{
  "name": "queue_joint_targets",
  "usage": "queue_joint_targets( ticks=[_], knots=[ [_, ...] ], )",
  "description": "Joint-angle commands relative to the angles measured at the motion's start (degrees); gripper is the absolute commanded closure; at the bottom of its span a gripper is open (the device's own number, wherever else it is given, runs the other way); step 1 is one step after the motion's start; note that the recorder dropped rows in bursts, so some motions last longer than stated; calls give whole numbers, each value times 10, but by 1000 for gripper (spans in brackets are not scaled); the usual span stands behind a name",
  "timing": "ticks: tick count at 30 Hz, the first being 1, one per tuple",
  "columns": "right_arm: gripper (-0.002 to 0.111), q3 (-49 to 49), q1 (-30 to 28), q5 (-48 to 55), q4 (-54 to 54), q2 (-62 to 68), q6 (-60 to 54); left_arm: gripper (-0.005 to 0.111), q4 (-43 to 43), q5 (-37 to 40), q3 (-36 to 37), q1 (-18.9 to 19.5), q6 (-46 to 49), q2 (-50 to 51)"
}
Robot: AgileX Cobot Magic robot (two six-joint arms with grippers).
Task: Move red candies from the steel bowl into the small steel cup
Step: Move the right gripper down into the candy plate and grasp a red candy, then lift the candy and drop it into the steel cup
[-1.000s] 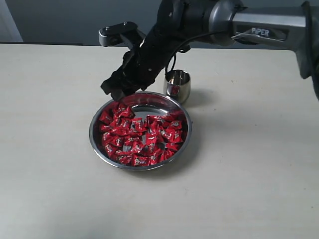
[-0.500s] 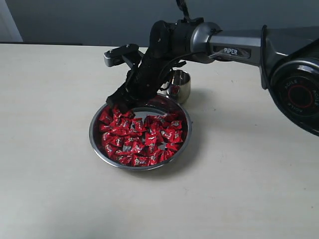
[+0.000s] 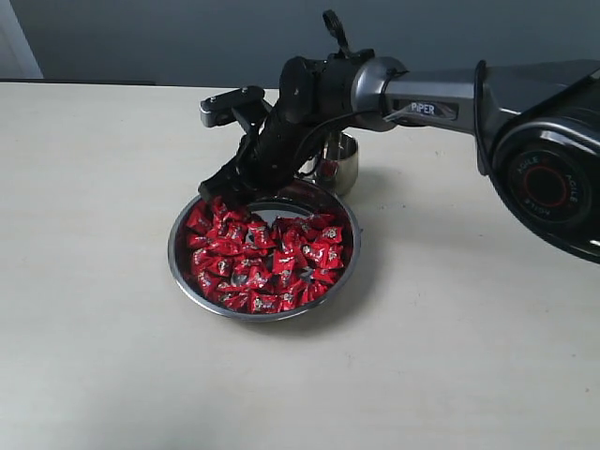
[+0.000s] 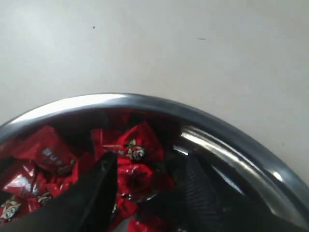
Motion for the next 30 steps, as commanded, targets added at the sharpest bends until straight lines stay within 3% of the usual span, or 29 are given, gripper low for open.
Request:
queue_joint_targets(
  ticks=[1,13,22,30],
  knots=[
    [65,-4,2,-6,-3,5,2,106,1,-3,0,-4,-1,-3],
    [67,-4,2,2,-4,5,10,106,1,-3,0,-4,-1,-3],
    [109,-4,2,11,-5,5,10,106,1,-3,0,-4,-1,-3],
    [109,-4,2,38,-8,-19,10,106,1,-3,0,-4,-1,-3]
  ],
)
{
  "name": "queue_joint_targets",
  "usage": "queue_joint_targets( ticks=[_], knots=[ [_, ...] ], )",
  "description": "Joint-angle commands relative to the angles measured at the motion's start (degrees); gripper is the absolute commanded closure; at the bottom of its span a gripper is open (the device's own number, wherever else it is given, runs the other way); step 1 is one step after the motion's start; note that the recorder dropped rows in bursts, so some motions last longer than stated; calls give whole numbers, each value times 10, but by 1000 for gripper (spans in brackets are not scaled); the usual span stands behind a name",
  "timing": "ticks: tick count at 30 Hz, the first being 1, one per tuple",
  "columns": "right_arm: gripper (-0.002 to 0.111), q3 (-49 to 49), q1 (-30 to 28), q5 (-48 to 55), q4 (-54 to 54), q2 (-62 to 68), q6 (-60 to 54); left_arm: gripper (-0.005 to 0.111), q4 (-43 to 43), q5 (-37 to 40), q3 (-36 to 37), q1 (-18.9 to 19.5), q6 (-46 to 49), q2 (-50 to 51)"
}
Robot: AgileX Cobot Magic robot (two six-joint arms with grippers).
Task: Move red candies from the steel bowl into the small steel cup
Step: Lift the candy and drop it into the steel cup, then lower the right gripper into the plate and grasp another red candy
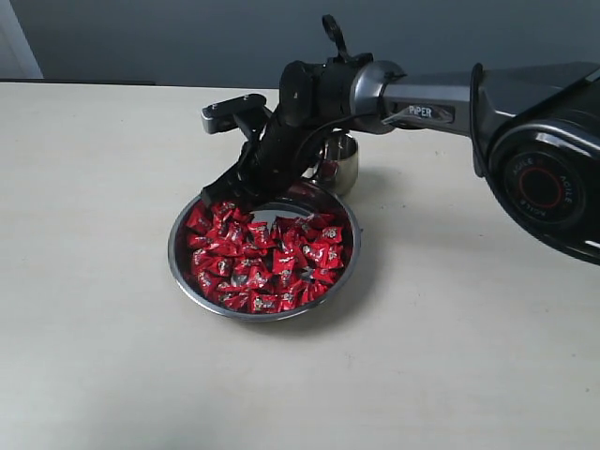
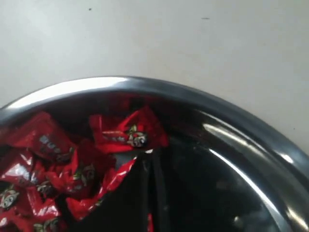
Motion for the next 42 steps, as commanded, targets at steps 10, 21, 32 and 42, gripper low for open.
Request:
queue_joint_targets(
  ticks=[10,21,32,42],
  knots=[
    [109,-4,2,23,-146,-151,10,106,1,-3,0,-4,-1,-3],
    [109,-4,-59,65,-235,-186,106,106,1,-3,0,-4,-1,-3],
    [109,-3,-92,62,-200,-141,106,106,1,-3,0,-4,-1,-3],
    [86,-3,-92,62,-200,-114,106,106,1,-3,0,-4,-1,-3]
  ],
)
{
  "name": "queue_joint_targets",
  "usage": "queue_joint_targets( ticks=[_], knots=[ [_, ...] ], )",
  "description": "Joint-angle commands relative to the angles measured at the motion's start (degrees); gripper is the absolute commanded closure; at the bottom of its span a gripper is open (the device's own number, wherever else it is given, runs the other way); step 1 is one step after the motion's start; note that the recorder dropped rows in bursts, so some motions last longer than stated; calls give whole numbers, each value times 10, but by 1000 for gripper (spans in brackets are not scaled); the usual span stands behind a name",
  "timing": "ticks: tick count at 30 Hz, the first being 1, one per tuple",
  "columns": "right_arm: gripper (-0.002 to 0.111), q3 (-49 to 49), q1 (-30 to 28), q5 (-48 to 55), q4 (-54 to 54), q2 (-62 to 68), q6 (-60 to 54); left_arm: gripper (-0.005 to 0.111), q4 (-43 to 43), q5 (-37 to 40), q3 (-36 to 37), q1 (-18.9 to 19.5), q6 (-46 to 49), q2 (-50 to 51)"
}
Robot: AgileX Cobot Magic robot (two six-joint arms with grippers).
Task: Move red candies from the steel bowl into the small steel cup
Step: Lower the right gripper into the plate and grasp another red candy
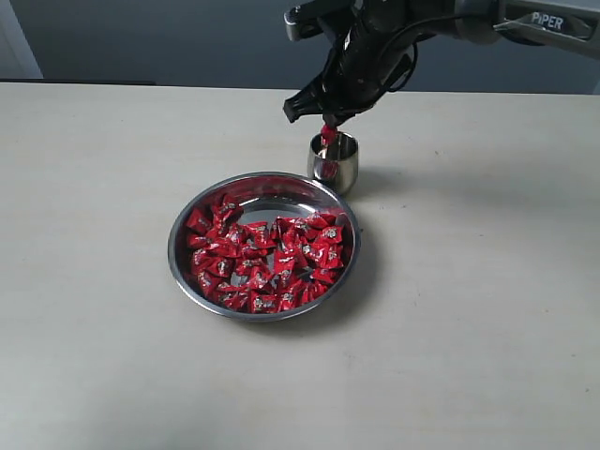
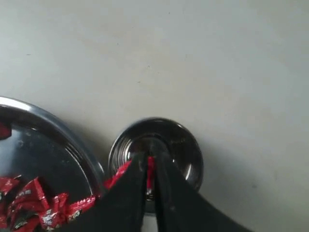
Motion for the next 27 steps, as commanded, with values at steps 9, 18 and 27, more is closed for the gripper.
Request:
queue_joint_targets(
  ticks=[9,18,27],
  knots=[
    [75,-2,-2,2,29,-12,2,106,1,-3,0,-4,-1,-3],
    [75,-2,55,45,198,-15,-172,106,1,-3,0,-4,-1,-3],
    [69,-2,75,106,152,42,-173,106,1,-3,0,-4,-1,-3]
  ],
)
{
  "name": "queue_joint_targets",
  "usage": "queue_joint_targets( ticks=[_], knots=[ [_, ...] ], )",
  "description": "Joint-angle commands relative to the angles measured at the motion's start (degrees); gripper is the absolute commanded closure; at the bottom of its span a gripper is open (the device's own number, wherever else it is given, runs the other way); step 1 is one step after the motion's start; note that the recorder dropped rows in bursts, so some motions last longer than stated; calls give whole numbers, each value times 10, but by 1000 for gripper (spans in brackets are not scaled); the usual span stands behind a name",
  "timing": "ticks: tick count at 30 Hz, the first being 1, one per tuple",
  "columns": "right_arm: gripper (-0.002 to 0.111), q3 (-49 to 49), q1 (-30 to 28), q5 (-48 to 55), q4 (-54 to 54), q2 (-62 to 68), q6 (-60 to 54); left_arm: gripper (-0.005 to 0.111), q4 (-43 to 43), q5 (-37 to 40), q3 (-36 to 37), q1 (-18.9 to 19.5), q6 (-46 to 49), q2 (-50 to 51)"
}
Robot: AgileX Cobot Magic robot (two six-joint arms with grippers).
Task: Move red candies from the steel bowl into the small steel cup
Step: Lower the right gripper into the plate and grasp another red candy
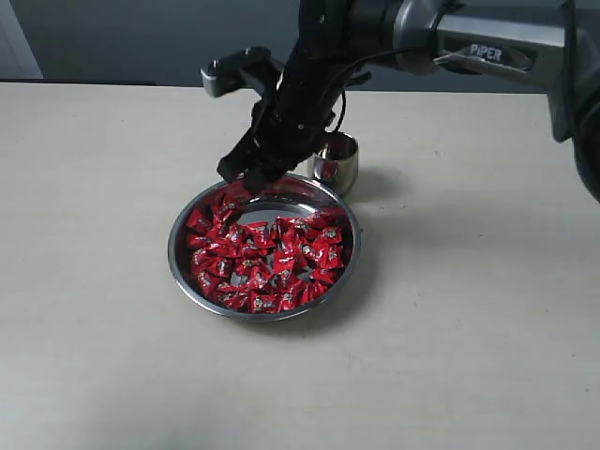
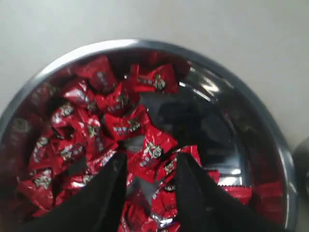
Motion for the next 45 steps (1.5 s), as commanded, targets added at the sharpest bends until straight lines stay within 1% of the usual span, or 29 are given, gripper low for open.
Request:
queue_joint_targets(
  ticks=[1,3,4,13,16,25,38,45],
  knots=[
    [65,-2,-1,32,-26,27,-6,106,1,-3,0,-4,-1,-3],
    [61,-1,-1,33,-29,36,-6,106,1,-3,0,-4,-1,-3],
    [61,-1,-1,31,-28,40,-6,106,1,-3,0,-4,-1,-3],
    [61,-1,-1,-3,-26,71,-3,106,1,-3,0,-4,-1,-3],
    [61,-1,-1,-20,8,72,-4,106,1,-3,0,-4,-1,-3],
    [61,-1,-1,-44,24,71,-4,106,1,-3,0,-4,-1,-3],
    [61,-2,-1,-41,24,58,-7,106,1,-3,0,-4,-1,-3],
    [61,-2,-1,2,25,58,-26,106,1,-3,0,-4,-1,-3]
  ],
)
